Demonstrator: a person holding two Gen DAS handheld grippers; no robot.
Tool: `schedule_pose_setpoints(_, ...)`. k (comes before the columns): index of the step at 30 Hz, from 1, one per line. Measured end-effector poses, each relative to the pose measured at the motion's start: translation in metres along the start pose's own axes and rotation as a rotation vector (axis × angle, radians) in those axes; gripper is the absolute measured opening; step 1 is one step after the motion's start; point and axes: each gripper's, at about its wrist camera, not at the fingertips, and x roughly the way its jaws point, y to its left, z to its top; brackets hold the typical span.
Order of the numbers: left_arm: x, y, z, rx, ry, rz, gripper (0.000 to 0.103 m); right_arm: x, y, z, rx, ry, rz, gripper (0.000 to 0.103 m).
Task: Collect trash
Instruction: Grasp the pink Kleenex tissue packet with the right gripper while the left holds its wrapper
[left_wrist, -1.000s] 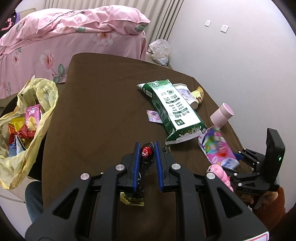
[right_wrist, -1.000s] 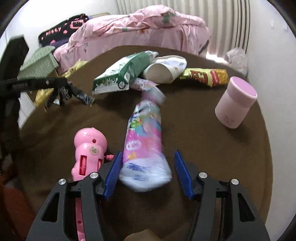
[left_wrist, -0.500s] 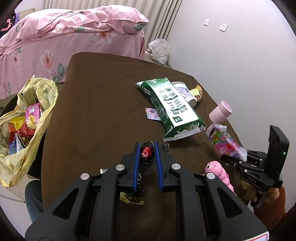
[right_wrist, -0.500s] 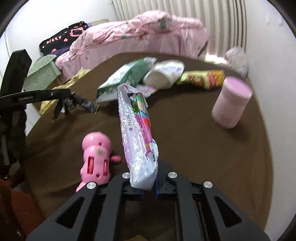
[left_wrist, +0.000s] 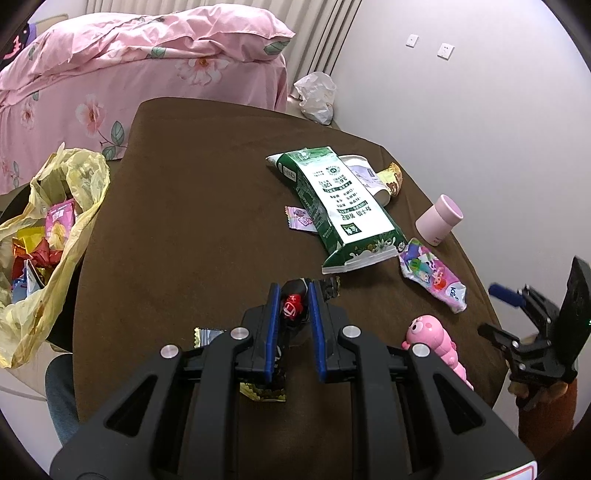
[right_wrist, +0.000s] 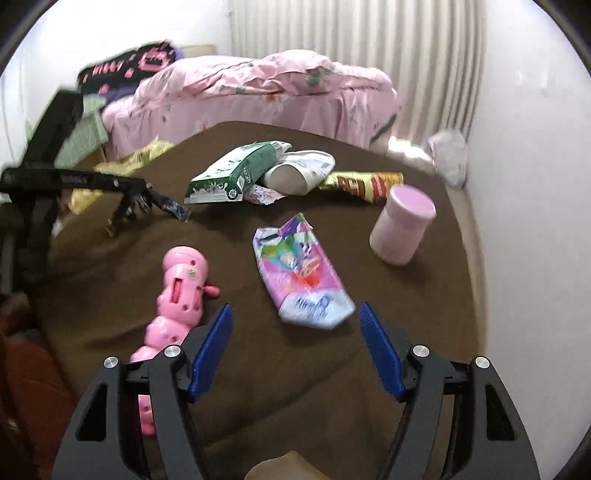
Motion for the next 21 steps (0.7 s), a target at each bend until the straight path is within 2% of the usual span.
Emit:
schedule_pose_setpoints(2, -0.001, 0.0, 0.0, 0.004, -0.001, 0.002, 0.015, 0.011, 0.002, 0.004, -0.061, 0.006, 0.0, 0.067)
schedule_pose_setpoints(6, -0.001, 0.001, 0.0, -0.001, -0.003, 0.009, 0.015, 0.045, -0.012, 0.012, -0.086, 0.07, 0.094, 0.067)
schedule_pose_setpoints(7, -0.002, 0.001, 0.0, -0.002, -0.003, 0.011, 0.015, 0.052, -0.013, 0.012, -0.092, 0.086, 0.101, 0.059)
schedule_pose_setpoints(8, -0.002, 0.001, 0.0, -0.004, -0.003, 0.013, 0.015, 0.057, -0.013, 0.013, -0.1, 0.104, 0.105, 0.04)
schedule_pose_setpoints(9, -0.001, 0.001, 0.0, -0.004, -0.003, 0.013, 0.015, 0.057, -0.014, 0.014, -0.088, 0.101, 0.137, 0.033)
schedule_pose_setpoints(10, -0.001, 0.001, 0.0, -0.005, -0.003, 0.014, 0.015, 0.056, -0.015, 0.015, -0.068, 0.099, 0.138, 0.021)
schedule_pose_setpoints(11, -0.001, 0.001, 0.0, -0.006, -0.003, 0.013, 0.015, 0.054, -0.014, 0.016, -0.062, 0.094, 0.127, 0.015)
schedule_pose_setpoints(14, -0.001, 0.001, 0.0, -0.003, -0.003, 0.008, 0.015, 0.045, -0.011, 0.015, -0.056, 0.075, 0.086, 0.011)
schedule_pose_setpoints(21, -0.009, -0.005, 0.001, 0.026, -0.029, 0.01, 0.015, 0.02, -0.017, 0.028, 0.044, -0.01, 0.123, 0.009)
